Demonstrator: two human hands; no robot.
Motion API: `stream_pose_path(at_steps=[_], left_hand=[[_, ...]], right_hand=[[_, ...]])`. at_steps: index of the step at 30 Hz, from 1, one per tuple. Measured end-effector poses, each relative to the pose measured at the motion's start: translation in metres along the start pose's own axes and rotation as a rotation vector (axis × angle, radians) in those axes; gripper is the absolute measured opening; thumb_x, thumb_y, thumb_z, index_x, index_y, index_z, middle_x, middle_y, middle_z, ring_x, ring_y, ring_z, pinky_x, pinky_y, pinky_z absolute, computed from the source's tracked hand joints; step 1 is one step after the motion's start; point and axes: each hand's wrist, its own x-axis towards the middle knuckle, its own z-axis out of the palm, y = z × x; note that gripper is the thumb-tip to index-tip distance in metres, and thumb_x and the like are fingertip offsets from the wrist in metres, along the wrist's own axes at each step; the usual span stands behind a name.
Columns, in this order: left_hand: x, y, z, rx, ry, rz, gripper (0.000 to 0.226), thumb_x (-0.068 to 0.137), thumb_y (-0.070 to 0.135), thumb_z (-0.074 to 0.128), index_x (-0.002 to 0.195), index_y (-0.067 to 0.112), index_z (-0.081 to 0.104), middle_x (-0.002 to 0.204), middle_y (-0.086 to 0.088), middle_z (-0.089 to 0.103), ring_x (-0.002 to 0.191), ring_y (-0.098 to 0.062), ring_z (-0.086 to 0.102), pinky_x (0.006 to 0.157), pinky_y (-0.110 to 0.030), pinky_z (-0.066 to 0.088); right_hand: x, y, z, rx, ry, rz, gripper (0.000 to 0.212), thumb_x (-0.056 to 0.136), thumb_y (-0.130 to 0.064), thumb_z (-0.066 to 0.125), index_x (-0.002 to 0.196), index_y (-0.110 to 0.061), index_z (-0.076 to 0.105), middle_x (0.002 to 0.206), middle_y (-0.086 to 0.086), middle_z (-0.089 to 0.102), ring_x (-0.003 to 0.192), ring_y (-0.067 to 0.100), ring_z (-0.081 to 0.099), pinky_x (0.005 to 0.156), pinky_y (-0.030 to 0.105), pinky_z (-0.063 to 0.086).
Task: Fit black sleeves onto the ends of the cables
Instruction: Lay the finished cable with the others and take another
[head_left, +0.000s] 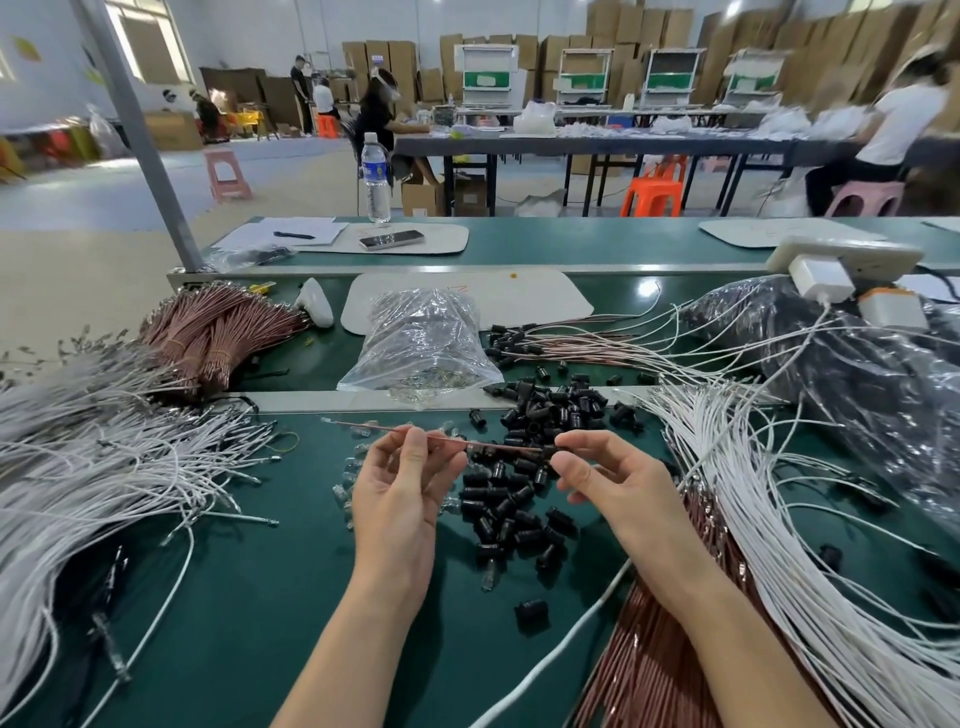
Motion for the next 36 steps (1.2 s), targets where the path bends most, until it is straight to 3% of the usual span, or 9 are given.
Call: stream_pose_path(at_steps=[10, 15, 18, 22, 26, 31, 34, 36], left_hand=[[-0.018, -0.011, 0.012, 0.080, -0.251, -0.168, 0.019, 0.086, 0.019, 0.067, 0.097, 0.008, 0.058, 0.096, -0.019, 0.075, 0.092, -0.033, 0.076, 0.073, -0.030, 0.061], [-0.029, -0.017, 0.017, 0.247, -0.396, -0.174, 0.019, 0.077, 0.034, 0.085, 0.087, 0.025, 0.073, 0.089, -0.014, 0.073, 0.078, -0.022, 0.072, 0.063, -0.028, 0.058], [-0.028, -0.015, 0.018, 0.273, -0.336, -0.127, 0.016, 0.075, 0.036, 0.084, 0.086, 0.028, 0.076, 0.085, -0.010, 0.073, 0.072, -0.017, 0.069, 0.060, -0.026, 0.057], [-0.018, -0.007, 0.011, 0.151, -0.158, -0.121, 0.006, 0.081, 0.021, 0.073, 0.084, 0.017, 0.076, 0.085, -0.010, 0.073, 0.068, -0.016, 0.070, 0.059, -0.024, 0.058], [-0.022, -0.013, 0.013, 0.240, -0.229, -0.125, 0.005, 0.077, 0.024, 0.075, 0.080, 0.021, 0.079, 0.086, -0.011, 0.074, 0.071, -0.016, 0.071, 0.062, -0.024, 0.058], [-0.027, -0.018, 0.015, 0.351, -0.259, -0.090, 0.027, 0.068, 0.039, 0.080, 0.087, 0.020, 0.078, 0.082, -0.008, 0.071, 0.067, -0.015, 0.067, 0.060, -0.024, 0.058], [-0.024, -0.014, 0.010, 0.369, -0.205, -0.066, 0.041, 0.074, 0.038, 0.076, 0.101, 0.009, 0.070, 0.085, -0.010, 0.071, 0.066, -0.016, 0.066, 0.057, -0.025, 0.058], [-0.025, -0.012, 0.005, 0.470, -0.203, -0.024, 0.039, 0.079, 0.038, 0.071, 0.103, 0.007, 0.068, 0.085, -0.009, 0.072, 0.066, -0.018, 0.066, 0.057, -0.026, 0.058]], right_hand=[[-0.002, 0.000, 0.011, 0.275, 0.016, 0.062, 0.033, 0.072, -0.046, 0.079, 0.101, -0.030, 0.079, 0.085, -0.002, 0.075, 0.078, 0.012, 0.068, 0.072, 0.023, 0.056], [-0.001, 0.003, 0.018, 0.282, -0.055, 0.067, 0.035, 0.074, -0.044, 0.079, 0.105, -0.027, 0.079, 0.091, 0.001, 0.077, 0.082, 0.015, 0.070, 0.083, 0.035, 0.060], [-0.001, 0.001, 0.018, 0.281, -0.028, 0.059, 0.035, 0.074, -0.044, 0.078, 0.106, -0.029, 0.079, 0.086, -0.002, 0.075, 0.079, 0.011, 0.068, 0.078, 0.029, 0.060], [0.000, 0.000, 0.009, 0.334, 0.055, 0.056, 0.031, 0.076, -0.038, 0.078, 0.105, -0.029, 0.080, 0.085, -0.003, 0.074, 0.077, 0.010, 0.068, 0.068, 0.020, 0.056], [-0.003, -0.001, 0.017, 0.275, -0.013, 0.066, 0.024, 0.081, -0.035, 0.074, 0.105, -0.034, 0.079, 0.092, -0.005, 0.077, 0.082, 0.008, 0.069, 0.073, 0.021, 0.056], [-0.004, -0.001, 0.023, 0.267, -0.031, 0.049, 0.020, 0.086, -0.032, 0.070, 0.105, -0.031, 0.078, 0.097, -0.002, 0.077, 0.084, 0.011, 0.070, 0.074, 0.024, 0.057], [0.001, 0.000, 0.013, 0.391, 0.106, 0.039, 0.016, 0.092, -0.025, 0.066, 0.102, -0.027, 0.079, 0.093, -0.001, 0.075, 0.089, 0.016, 0.072, 0.078, 0.027, 0.059], [0.006, 0.002, 0.004, 0.408, 0.302, -0.003, 0.016, 0.098, -0.016, 0.061, 0.103, -0.022, 0.075, 0.095, -0.003, 0.074, 0.095, 0.018, 0.072, 0.086, 0.028, 0.058]])
